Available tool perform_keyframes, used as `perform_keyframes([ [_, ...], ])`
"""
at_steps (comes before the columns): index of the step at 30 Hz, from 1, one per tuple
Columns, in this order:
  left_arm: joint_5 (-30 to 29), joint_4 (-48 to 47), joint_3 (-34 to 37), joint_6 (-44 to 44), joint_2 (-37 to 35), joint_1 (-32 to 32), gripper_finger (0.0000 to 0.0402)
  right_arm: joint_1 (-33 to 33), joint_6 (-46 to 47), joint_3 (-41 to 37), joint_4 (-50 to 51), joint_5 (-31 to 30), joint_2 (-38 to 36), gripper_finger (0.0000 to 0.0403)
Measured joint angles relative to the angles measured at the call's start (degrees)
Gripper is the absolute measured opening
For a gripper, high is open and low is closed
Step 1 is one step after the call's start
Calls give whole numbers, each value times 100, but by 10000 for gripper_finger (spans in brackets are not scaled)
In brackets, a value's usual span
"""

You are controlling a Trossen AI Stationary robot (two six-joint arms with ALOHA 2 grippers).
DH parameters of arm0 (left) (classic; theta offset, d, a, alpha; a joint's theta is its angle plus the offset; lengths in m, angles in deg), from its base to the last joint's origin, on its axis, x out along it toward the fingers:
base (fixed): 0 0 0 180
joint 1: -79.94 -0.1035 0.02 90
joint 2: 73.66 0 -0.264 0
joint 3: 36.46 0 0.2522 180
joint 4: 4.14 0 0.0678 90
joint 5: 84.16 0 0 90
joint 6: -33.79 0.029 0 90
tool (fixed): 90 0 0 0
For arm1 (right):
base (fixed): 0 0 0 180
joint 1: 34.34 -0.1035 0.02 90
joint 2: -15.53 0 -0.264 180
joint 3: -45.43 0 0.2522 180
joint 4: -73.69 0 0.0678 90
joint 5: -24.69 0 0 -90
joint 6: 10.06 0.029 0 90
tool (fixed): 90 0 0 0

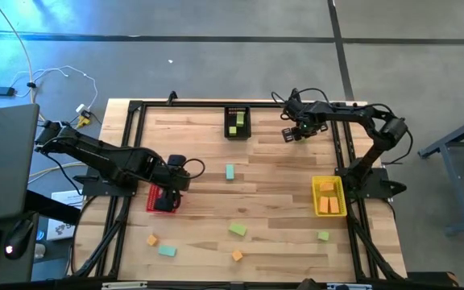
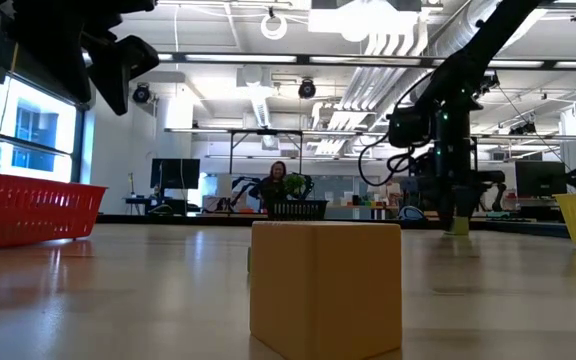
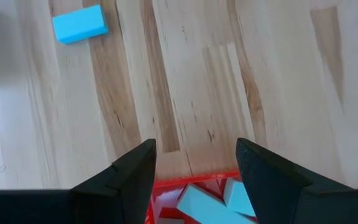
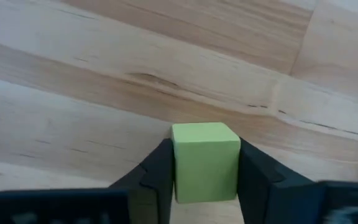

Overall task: Sort & place blocks by color
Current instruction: Put the green block into the black bin

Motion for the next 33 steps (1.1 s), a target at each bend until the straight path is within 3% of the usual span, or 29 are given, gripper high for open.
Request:
perform_keyframes([
  [8, 0, 61, -2, 0, 0, 0, 207, -193, -31, 26, -65, 68, 0, 102],
  [18, 2, 61, -2, 0, 0, 0, 207, -1140, 170, 443, -243, 91, 7, 102],
  [28, 2, 65, -2, 0, 0, 0, 207, -2182, 349, 1173, -686, -588, 7, 102],
  [33, 2, 69, -2, 0, 0, 1, 207, -2518, 283, 1340, -1409, -823, 7, 102],
])
